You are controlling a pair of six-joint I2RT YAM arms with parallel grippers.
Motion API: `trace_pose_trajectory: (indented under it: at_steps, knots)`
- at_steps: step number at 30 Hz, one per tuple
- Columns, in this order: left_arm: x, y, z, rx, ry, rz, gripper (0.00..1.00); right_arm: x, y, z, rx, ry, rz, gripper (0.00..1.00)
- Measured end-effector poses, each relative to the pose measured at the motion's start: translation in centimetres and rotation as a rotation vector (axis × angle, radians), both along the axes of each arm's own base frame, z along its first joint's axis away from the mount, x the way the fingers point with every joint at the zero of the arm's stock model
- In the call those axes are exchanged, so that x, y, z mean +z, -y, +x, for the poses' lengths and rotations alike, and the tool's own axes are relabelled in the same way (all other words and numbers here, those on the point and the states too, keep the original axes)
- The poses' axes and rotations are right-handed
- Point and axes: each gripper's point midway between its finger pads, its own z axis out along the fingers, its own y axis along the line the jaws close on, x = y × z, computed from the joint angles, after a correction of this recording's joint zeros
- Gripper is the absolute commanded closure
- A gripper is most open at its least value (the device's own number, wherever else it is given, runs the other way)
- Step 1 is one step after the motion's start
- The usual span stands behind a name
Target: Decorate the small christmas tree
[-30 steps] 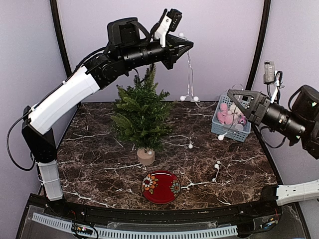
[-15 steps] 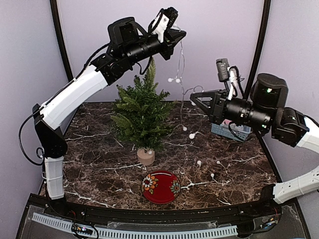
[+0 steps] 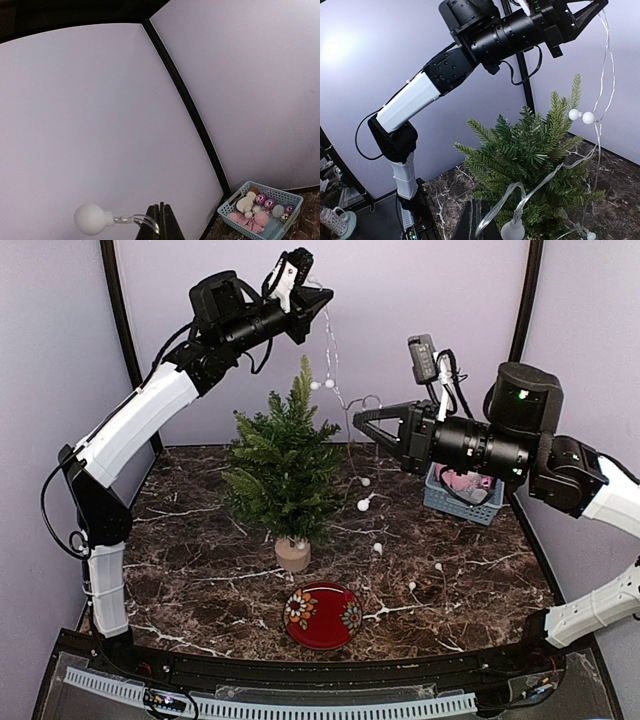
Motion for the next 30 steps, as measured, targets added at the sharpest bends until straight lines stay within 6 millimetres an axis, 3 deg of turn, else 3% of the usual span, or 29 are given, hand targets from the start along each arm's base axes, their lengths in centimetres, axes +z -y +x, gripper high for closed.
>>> trace_pose_trajectory:
  at_steps: [6, 12, 16, 25, 30]
  knots:
    - [-0.5, -2.3, 2.6, -0.006, -0.044, -0.033, 1.00, 0.8, -0.7, -1.2, 0.080, 0.010, 0.015, 1.00]
    - [-2.9, -3.2, 5.2, -0.036, -0.120, -0.026, 1.00, 2.3, -1.1, -2.9, 0.179, 0.029, 0.043, 1.00]
    - [-4.5, -2.3, 5.3, -0.093, -0.172, -0.017, 1.00, 3.3, -1.1, -3.5, 0.214, 0.046, 0.069, 1.00]
    - [-5.4, -1.3, 4.9, -0.159, -0.216, -0.024, 1.00, 3.4, -1.6, -4.1, 0.257, 0.050, 0.069, 1.00]
    - [-6.6, -0.8, 5.3, -0.178, -0.245, -0.015, 1.00, 4.7, -1.3, -5.2, 0.312, 0.083, 0.107, 1.00]
